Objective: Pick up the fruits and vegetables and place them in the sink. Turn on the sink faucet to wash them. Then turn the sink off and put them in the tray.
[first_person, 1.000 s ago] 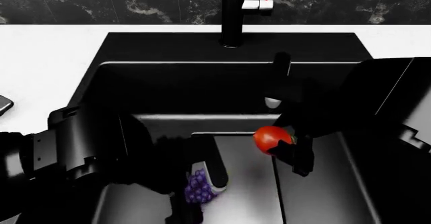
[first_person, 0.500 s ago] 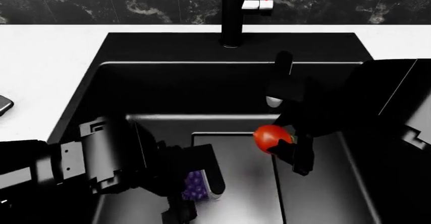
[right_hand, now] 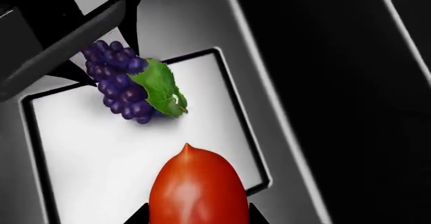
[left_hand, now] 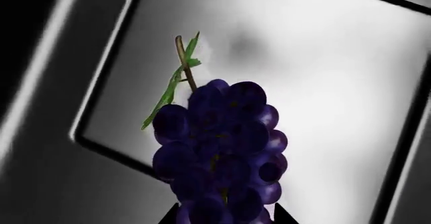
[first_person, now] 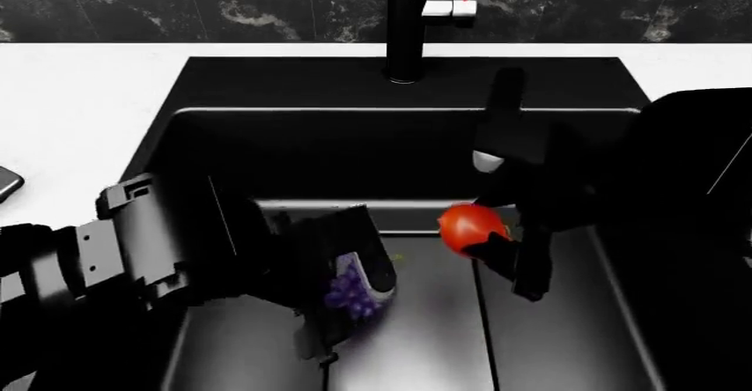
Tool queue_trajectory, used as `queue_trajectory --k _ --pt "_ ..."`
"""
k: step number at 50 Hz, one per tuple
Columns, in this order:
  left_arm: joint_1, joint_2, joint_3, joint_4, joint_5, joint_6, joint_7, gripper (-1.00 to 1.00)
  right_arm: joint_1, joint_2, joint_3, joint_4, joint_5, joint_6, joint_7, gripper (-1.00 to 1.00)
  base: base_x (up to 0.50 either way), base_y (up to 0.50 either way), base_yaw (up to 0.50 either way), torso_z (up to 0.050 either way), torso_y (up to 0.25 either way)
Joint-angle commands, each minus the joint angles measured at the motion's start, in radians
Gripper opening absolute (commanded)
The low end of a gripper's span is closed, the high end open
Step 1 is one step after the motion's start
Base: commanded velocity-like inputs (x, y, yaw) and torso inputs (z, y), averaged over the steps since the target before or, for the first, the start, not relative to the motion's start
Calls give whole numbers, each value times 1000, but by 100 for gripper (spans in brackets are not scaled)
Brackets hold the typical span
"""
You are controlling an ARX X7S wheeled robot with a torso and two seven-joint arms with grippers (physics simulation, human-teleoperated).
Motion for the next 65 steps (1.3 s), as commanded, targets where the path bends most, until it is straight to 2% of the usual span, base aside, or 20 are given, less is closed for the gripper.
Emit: queue_trajectory --k 1,8,18,31,37,50,61,65 --pt "-75 -48 -156 9 -103 16 -42 -100 36 57 88 -74 91 37 58 -100 0 0 0 0 0" --pt "-110 -98 -233 14 -170 7 -74 -100 58 112 140 -106 152 75 115 -100 0 0 0 0 0" --pt "-102 -175 -259 37 -212 -16 -118 -100 96 201 181 -150 208 139 167 -100 0 0 0 0 0" --pt "-102 -253 -312 70 -294 -42 -202 -100 148 255 235 -162 247 168 206 -100 0 0 0 0 0" --pt "-151 -271 -422 51 -421 -19 -285 -100 194 281 311 -155 306 167 266 -100 0 0 0 0 0" --pt "-228 -300 -627 -106 -676 104 -476 -100 243 271 509 -46 582 107 570 -100 0 0 0 0 0" --pt "-283 -306 -721 -154 -809 186 -607 -100 281 253 583 -3 654 47 682 -100 0 0 0 0 0" --pt "-294 -299 -723 -156 -802 191 -606 -100 293 261 593 -4 650 45 687 -100 -277 0 0 0 0"
